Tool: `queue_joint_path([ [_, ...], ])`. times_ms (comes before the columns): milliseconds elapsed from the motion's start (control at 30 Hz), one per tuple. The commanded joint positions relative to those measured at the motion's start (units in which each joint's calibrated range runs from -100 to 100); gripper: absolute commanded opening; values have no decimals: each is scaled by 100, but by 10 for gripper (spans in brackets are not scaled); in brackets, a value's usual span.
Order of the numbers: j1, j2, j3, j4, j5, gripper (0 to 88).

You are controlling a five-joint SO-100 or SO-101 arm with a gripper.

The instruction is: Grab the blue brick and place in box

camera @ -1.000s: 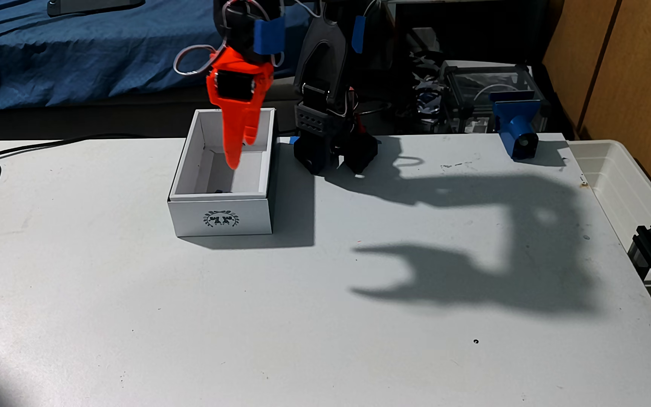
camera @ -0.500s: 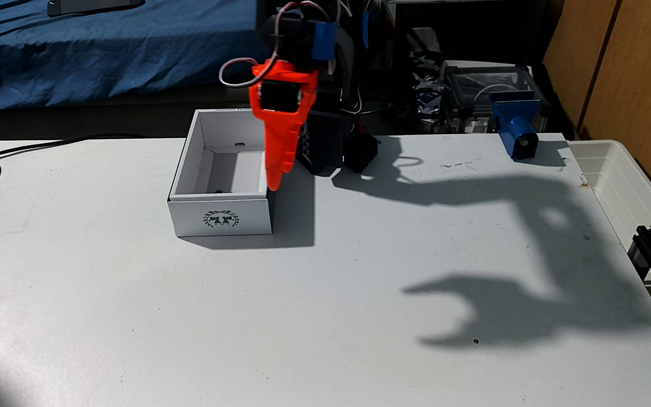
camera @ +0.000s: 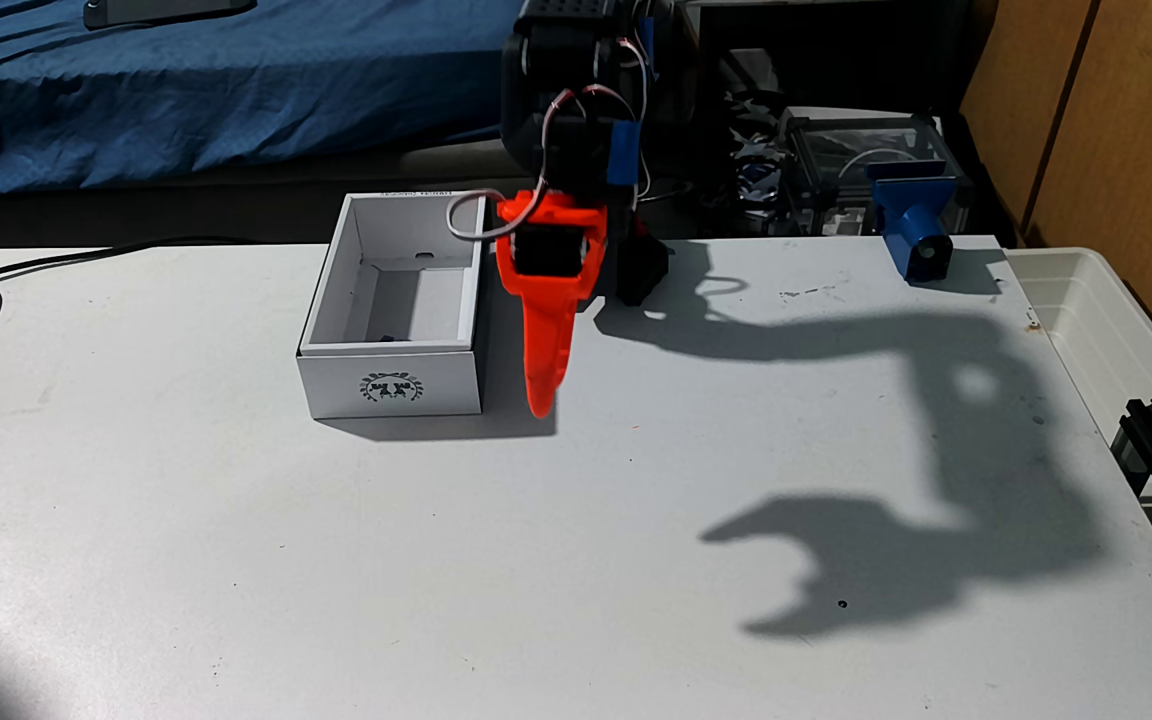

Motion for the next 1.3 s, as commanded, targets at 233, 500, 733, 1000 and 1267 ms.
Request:
queue_joint_path([
  [233, -170, -177, 819, -1365, -124, 255],
  [500, -207, -177, 1476, -2356, -124, 255],
  [733, -237, -177, 1928, -3045, -150, 255],
  [1000, -355, -177, 2585, -4011, -145, 255],
  [1267, -415, -270, 2966, -4209, -124, 256],
])
